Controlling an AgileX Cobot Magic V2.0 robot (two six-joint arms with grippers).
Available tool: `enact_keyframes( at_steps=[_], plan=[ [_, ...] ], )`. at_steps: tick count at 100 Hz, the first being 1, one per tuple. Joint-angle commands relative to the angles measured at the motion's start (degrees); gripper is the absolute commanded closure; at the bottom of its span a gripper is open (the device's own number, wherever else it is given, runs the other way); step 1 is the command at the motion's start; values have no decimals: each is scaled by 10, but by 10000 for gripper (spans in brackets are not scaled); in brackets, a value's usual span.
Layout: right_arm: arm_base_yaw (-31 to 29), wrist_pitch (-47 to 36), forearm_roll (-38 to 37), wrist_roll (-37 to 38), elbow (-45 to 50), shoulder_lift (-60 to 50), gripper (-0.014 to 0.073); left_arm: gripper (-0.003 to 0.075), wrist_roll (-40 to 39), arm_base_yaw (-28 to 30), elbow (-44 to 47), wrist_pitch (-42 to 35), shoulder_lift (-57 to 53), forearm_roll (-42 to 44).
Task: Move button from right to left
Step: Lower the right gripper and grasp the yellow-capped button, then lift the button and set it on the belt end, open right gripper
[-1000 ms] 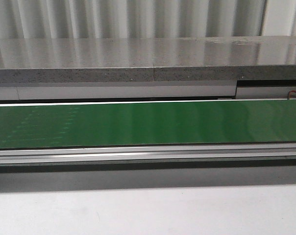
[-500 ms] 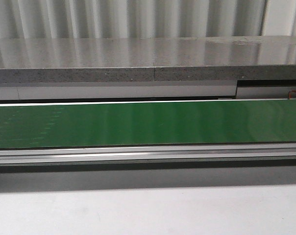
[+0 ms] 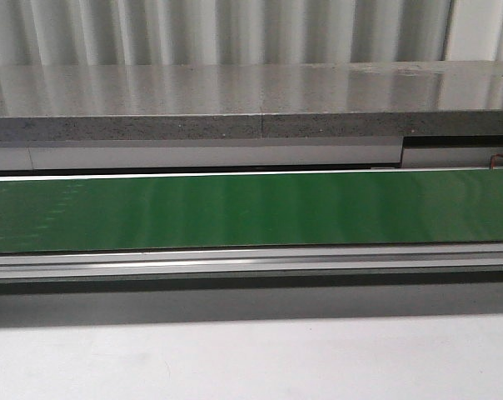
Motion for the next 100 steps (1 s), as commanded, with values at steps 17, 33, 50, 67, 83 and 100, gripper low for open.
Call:
enact_keyframes(
  at_steps=[17,33,50,67,83,100],
  plan=[
    [-68,-16,-17,-3,-18,35,45,741,-4,-5,23,-43,-18,-4],
    [-85,-30,-20,-4,-19,66,45,741,-4,-5,23,-43,-18,-4],
    [-86,-39,-24,-6,-34,104,45,741,-4,-5,23,-43,-18,-4],
    [-83,-22,-22,-13,-65,152,45,741,-4,-5,23,-43,-18,-4],
    [-83,-23,-23,-15,-76,191,45,741,-4,-5,23,-43,-18,-4],
    [-83,-32,-22,-20,-76,226,45,741,-4,-5,23,-43,-18,-4]
  ],
)
